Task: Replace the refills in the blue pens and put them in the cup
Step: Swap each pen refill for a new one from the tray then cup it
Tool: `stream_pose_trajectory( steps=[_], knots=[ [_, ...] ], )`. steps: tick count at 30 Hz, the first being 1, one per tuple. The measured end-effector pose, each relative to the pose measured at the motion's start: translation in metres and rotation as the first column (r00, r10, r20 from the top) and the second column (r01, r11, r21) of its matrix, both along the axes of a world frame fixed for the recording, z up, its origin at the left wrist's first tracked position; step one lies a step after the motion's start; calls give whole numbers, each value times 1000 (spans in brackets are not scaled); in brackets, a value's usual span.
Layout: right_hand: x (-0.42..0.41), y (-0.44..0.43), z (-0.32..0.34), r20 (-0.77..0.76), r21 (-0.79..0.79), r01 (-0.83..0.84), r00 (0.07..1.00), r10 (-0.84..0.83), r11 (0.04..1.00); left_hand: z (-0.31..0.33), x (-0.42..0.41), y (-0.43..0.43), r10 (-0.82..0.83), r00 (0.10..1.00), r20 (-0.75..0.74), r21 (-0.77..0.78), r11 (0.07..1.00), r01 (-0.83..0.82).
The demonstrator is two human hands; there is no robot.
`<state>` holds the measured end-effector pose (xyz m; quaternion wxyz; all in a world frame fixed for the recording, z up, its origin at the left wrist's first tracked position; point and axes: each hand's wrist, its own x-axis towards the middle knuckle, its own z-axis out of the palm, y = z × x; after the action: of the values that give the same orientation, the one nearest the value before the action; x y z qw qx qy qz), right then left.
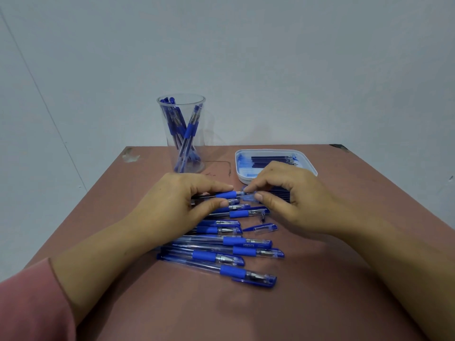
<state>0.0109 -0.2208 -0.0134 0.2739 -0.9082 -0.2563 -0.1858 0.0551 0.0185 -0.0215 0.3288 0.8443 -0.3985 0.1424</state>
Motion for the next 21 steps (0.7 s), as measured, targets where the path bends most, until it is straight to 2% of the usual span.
stream_pose_trajectory(
  steps=[3,8,16,18,21],
  knots=[
    [1,-6,2,-12,11,34,999,-34,999,0,2,2,30,1000,3,7,1000,-31],
    [0,-19,5,-185,-231,22,980,-66,973,3,6,6,83,996,11,19,996,-83],
    [-2,-9,7,-262,-322,-23,963,-66,946,0,6,5,82,997,-1,22,996,-82],
    [-2,-9,5,-240,-281,-10,969,-60,960,0,6,5,78,997,2,18,997,-78],
    [-5,-7,6,-127,-20,33,991,-35,999,0,6,5,67,998,3,12,998,-67]
  ],
)
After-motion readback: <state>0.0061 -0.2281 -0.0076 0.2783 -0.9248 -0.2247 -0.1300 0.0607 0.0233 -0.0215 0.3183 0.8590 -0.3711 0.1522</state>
